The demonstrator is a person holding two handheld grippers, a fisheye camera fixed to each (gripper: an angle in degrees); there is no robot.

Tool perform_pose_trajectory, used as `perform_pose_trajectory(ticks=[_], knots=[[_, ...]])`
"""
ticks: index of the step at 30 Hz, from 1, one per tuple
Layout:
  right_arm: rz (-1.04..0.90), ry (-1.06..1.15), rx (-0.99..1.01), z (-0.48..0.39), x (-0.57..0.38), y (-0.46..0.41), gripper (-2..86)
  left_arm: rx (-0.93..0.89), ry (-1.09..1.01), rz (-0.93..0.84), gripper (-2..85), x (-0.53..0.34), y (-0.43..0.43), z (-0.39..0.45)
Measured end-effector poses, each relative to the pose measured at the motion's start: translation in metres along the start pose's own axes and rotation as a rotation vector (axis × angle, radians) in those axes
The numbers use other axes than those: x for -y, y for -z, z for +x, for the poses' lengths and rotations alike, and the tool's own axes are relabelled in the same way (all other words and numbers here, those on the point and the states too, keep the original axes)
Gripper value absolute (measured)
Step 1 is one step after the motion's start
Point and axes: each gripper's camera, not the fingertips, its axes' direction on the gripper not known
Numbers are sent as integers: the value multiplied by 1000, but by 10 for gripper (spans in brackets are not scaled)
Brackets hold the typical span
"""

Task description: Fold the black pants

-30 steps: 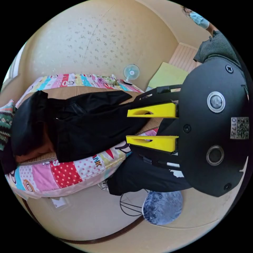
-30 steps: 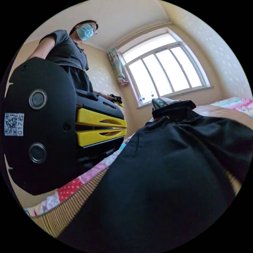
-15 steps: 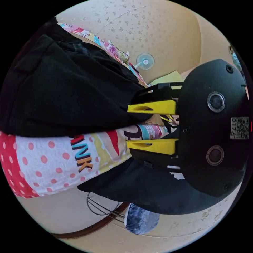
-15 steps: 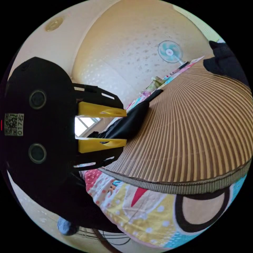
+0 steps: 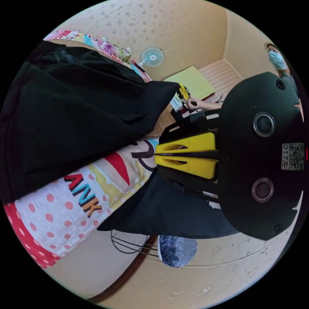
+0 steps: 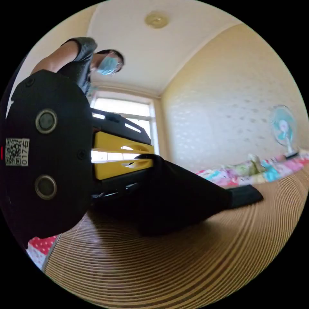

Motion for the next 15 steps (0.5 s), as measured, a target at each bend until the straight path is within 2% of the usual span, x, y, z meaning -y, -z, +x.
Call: perform_pose_trajectory(ticks=[2, 3, 4, 5, 6, 8, 11, 13, 15], knots=[[-471, 214, -144, -72, -8, -79, 27, -15, 5, 10, -10, -14, 13, 0], [-582, 248, -169, -83, -14, -100, 26, -14, 6, 10, -10, -17, 16, 0], [-797, 279, -197, -96, -31, -138, 24, -13, 10, 9, -10, -22, 21, 0], [-999, 258, -226, -93, -50, -173, 23, -12, 17, 7, -10, -27, 26, 1], [-1090, 232, -255, -87, -61, -188, 22, -11, 19, 7, -10, -29, 29, 1], [-1303, 78, -514, -38, -101, -225, 22, -1, 14, 10, -10, -39, 36, 6], [-1383, -148, -857, 27, -139, -226, 29, 27, -9, -1, -10, -55, 37, 18], [-1312, -227, -858, 40, -148, -215, 33, 18, -41, -5, -10, -67, 36, 27], [-1145, -301, -727, 36, -145, -195, 37, -6, -70, -3, -10, -80, 34, 34]])
